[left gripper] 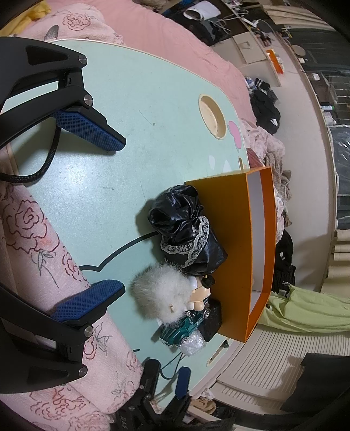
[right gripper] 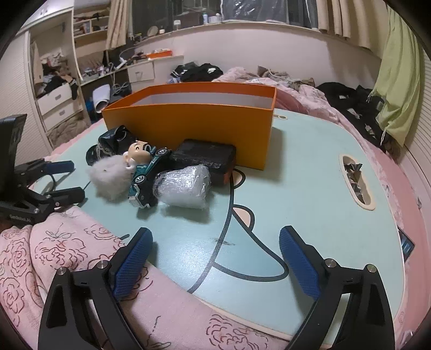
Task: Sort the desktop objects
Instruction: 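Reach the left gripper into the box and grasp the beige pom-pom, then lower the beige pom-pom beside the white pom-pom and open left gripper, then reach the right gripper into the box and grasp the blue square tin, then lift the blue tin out and set it on the table, open right gripper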
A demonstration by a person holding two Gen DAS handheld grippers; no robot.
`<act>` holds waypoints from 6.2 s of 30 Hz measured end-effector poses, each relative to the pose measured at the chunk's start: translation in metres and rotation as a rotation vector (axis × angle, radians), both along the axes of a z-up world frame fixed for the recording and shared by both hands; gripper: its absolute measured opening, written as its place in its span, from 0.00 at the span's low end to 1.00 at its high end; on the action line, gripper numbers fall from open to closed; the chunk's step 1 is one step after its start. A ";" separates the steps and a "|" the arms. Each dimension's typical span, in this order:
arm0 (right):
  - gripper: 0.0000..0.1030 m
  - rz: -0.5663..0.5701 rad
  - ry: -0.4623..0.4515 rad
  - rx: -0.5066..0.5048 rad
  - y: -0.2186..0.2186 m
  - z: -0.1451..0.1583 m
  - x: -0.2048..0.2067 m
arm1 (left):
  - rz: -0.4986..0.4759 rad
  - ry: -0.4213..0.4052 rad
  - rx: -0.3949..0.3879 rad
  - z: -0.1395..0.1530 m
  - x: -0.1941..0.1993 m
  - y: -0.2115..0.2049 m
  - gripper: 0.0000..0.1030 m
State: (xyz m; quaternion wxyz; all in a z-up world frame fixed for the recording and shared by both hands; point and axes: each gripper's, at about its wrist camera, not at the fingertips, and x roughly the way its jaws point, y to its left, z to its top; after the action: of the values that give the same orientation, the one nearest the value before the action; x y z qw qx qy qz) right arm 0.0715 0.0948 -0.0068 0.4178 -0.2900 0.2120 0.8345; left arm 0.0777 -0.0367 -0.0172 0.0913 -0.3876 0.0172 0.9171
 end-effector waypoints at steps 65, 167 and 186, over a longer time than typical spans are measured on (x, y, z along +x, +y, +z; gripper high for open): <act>0.96 -0.008 0.017 0.007 0.002 0.000 0.005 | -0.301 -0.277 0.343 0.042 -0.049 0.029 0.15; 0.66 0.059 0.105 -0.433 0.197 0.061 -0.149 | -0.070 -0.036 -0.007 0.001 -0.004 0.009 1.00; 0.66 -0.121 0.107 -0.445 0.058 0.016 -0.005 | -0.070 -0.035 -0.007 0.001 -0.004 0.010 1.00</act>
State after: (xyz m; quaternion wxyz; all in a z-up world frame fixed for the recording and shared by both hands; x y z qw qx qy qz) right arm 0.0666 0.1526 0.0090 0.3810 -0.3170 0.4294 0.7550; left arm 0.0741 -0.0264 -0.0160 0.1223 -0.4032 0.0322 0.9063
